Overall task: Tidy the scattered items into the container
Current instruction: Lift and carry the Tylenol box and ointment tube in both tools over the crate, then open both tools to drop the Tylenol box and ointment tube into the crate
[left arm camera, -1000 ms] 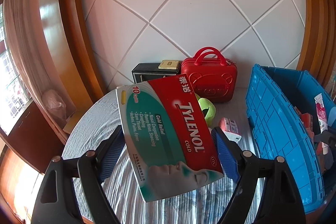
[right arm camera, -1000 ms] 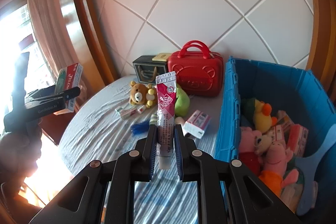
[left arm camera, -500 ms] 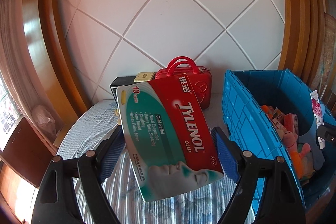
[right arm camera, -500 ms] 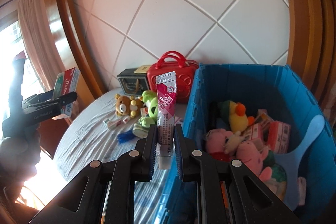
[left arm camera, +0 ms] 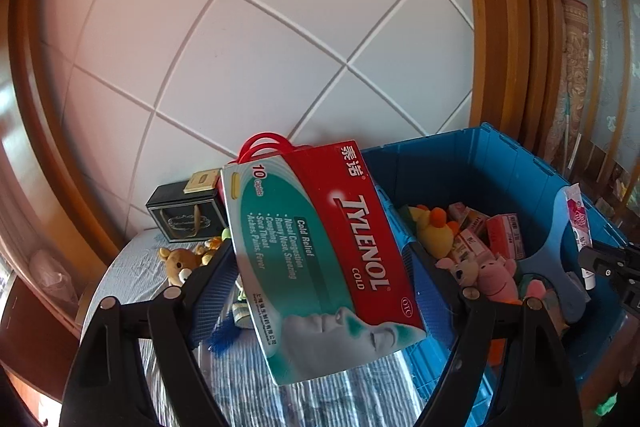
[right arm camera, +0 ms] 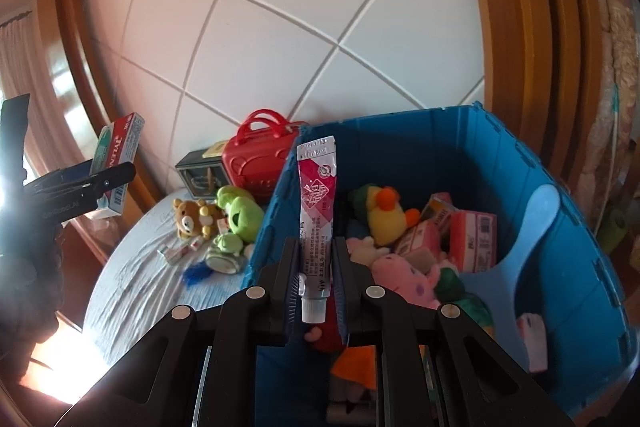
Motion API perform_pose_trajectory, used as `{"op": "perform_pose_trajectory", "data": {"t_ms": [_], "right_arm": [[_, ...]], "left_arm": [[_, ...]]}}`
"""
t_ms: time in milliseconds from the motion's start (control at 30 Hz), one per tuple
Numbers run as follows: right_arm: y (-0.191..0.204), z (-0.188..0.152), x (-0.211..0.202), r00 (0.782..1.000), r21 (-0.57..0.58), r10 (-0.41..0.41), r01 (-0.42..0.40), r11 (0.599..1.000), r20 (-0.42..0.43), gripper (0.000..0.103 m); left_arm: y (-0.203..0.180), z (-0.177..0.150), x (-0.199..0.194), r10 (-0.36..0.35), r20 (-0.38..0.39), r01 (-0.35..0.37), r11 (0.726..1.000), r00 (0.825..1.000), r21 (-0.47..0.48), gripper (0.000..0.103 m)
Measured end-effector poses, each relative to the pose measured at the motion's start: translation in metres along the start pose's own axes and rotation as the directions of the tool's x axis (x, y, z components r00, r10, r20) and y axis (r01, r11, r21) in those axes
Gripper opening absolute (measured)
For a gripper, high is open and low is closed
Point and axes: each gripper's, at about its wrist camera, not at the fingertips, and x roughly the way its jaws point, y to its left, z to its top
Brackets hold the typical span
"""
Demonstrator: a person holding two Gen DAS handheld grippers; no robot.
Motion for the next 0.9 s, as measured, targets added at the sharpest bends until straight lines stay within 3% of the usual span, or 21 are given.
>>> {"op": "perform_pose_trajectory", "data": {"t_ms": [600, 900], "right_arm": [[-0.078, 0.001, -0.015, 0.991, 0.112, -0.135, 0.134, 0.985, 0.003, 0.016], [-0.089, 0.007, -0.008, 0.988, 0.124, -0.157, 0.157, 0.980, -0.006, 0.016]], "left_arm": [[-0.110, 0.033, 0.037, -0.206, -0.033, 0.209, 0.967, 0.978, 0.148, 0.082], [-0.134, 0.041, 0.053, -0.261, -0.056, 0.267, 0.946, 0.964, 0.186, 0.082]]}}
